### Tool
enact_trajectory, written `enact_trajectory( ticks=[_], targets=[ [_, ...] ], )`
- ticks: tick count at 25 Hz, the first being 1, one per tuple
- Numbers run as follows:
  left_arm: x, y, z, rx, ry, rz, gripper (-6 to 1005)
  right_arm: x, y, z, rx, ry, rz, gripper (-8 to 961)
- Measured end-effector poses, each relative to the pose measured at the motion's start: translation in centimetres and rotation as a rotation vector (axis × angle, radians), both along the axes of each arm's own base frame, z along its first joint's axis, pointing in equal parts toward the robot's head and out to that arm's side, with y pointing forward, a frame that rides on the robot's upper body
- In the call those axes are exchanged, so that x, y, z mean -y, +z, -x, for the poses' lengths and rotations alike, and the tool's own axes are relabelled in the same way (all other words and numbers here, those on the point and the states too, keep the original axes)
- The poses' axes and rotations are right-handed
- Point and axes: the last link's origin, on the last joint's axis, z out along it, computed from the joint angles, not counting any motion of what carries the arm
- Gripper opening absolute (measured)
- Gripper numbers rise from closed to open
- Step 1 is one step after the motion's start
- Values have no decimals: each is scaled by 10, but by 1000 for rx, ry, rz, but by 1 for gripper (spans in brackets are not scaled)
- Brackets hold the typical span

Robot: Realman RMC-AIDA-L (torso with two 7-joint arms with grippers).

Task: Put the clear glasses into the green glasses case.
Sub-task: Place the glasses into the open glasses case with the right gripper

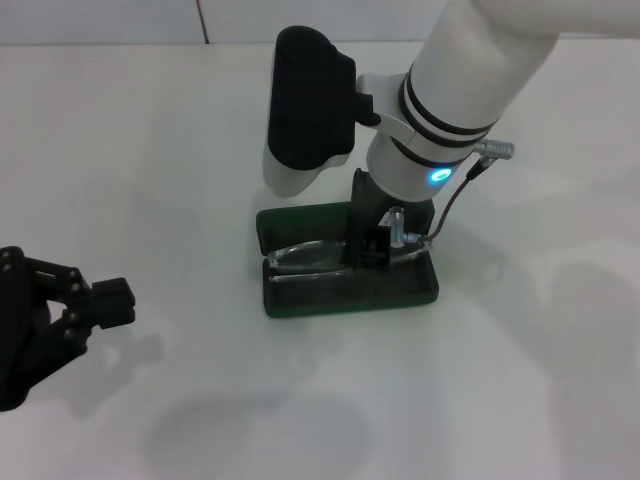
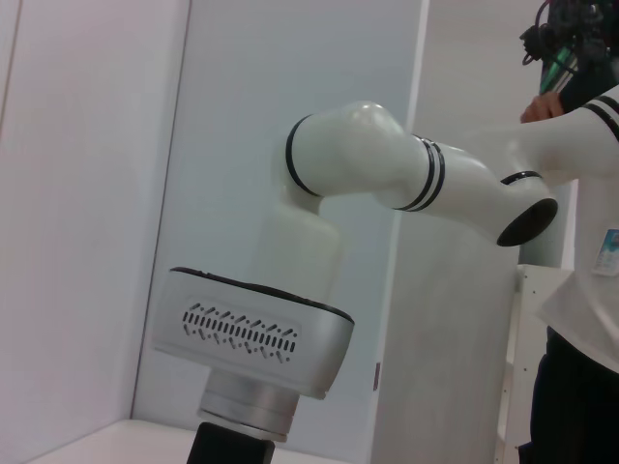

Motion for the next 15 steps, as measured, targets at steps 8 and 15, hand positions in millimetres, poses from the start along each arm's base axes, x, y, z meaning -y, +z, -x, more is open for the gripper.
enact_trajectory(
  ticks=[8,15],
  targets=[
    [-2,-1,-1,-2,-5,0,73,1,-1,0,4,6,1,122],
    [-4,0,-2,-1,-6,-6,74,1,-1,-1,7,4,3,122]
  ],
)
